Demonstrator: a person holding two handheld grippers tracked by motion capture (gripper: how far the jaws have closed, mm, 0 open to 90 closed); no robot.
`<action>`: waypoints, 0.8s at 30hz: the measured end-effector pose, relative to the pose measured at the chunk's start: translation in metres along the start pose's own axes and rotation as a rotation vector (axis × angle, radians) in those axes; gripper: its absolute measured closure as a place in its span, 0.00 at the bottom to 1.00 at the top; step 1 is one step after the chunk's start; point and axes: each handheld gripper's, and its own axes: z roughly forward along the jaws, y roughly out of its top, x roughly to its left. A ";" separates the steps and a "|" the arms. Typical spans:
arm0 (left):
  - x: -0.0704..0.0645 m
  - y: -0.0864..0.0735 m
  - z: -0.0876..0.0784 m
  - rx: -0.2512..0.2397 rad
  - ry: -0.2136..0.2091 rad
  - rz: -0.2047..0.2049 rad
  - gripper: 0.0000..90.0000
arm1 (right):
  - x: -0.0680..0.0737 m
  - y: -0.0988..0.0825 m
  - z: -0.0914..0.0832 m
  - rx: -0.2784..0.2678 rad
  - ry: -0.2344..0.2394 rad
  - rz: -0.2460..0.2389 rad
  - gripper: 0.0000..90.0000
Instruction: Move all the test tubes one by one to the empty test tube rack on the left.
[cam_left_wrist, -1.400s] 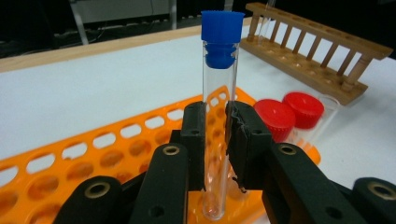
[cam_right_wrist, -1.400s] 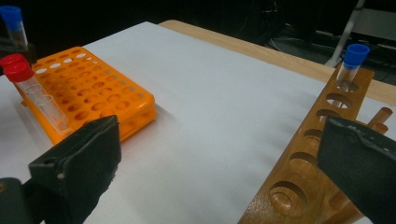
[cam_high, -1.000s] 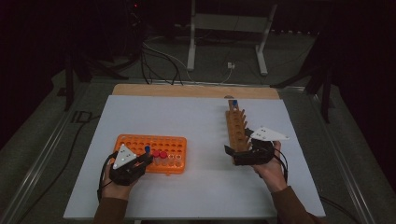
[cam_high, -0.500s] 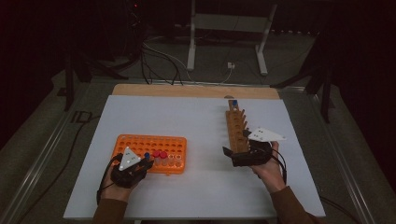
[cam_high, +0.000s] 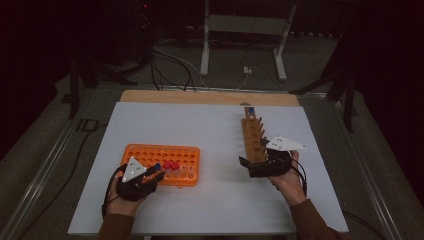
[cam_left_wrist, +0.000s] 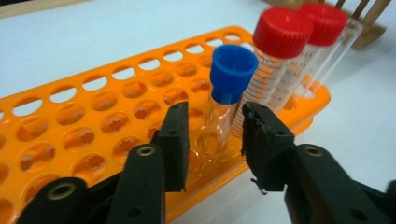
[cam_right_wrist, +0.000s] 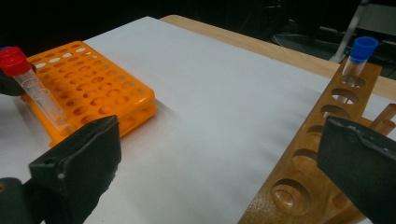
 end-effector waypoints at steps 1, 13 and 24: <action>0.001 0.000 -0.002 -0.014 -0.004 -0.010 0.67 | -0.001 0.000 0.000 -0.001 -0.002 -0.002 0.01; 0.007 0.015 -0.024 -0.166 -0.042 -0.051 0.58 | -0.005 0.011 0.003 -0.011 -0.013 0.002 0.01; 0.008 0.039 -0.020 -0.224 0.012 -0.092 0.25 | -0.014 0.029 0.013 -0.022 -0.024 0.014 0.01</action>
